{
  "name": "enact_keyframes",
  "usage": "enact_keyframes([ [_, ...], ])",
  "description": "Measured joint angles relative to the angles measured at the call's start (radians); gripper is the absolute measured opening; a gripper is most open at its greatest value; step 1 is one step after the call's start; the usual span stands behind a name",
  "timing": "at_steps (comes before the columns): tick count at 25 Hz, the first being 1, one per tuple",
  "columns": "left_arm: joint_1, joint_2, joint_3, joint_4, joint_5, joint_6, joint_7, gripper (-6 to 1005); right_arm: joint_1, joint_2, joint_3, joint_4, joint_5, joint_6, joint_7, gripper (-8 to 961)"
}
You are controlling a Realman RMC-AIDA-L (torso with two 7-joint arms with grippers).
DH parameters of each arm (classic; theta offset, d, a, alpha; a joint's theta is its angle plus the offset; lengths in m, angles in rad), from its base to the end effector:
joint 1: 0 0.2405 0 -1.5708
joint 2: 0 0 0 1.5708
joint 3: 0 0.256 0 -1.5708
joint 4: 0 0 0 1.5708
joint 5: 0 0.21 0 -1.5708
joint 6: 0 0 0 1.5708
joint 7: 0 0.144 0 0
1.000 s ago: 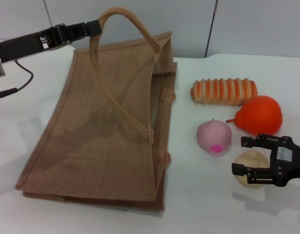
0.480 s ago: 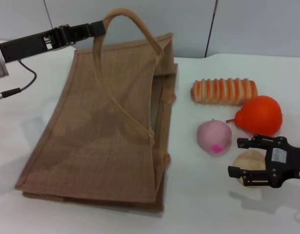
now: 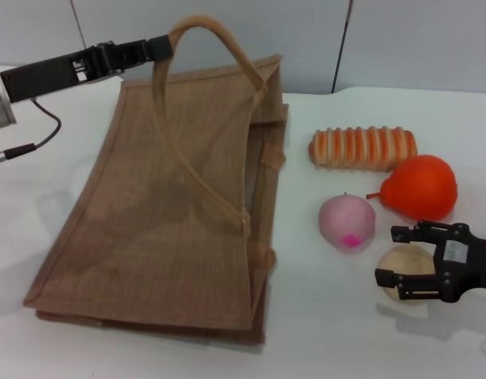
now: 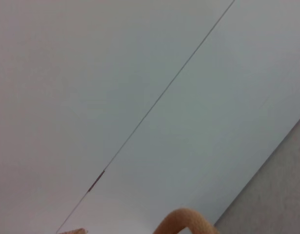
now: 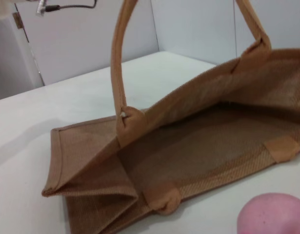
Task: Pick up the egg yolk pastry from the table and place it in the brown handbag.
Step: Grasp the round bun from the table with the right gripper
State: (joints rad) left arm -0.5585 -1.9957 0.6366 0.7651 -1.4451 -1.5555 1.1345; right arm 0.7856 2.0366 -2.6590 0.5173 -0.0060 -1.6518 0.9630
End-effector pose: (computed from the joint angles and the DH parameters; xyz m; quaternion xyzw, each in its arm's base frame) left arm -0.2306 0.3735 0.0875 -0.8097 -0.4030 -0.4056 0.1319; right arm 0.2996 0.3161 -0.0052 -0.9585 0.1900 0.1722 0.1248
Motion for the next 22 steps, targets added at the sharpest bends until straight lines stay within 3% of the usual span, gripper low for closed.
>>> enact_keyframes([
  [12, 0.000, 0.001, 0.002, 0.000, 0.006, 0.000, -0.005, 111, 0.065, -0.001, -0.002, 0.125, -0.058, -0.061, 0.085, 890],
  [22, 0.000, 0.002, 0.002, 0.000, 0.006, 0.000, -0.002, 110, 0.111, 0.006, 0.008, 0.130, -0.137, 0.048, 0.140, 889],
])
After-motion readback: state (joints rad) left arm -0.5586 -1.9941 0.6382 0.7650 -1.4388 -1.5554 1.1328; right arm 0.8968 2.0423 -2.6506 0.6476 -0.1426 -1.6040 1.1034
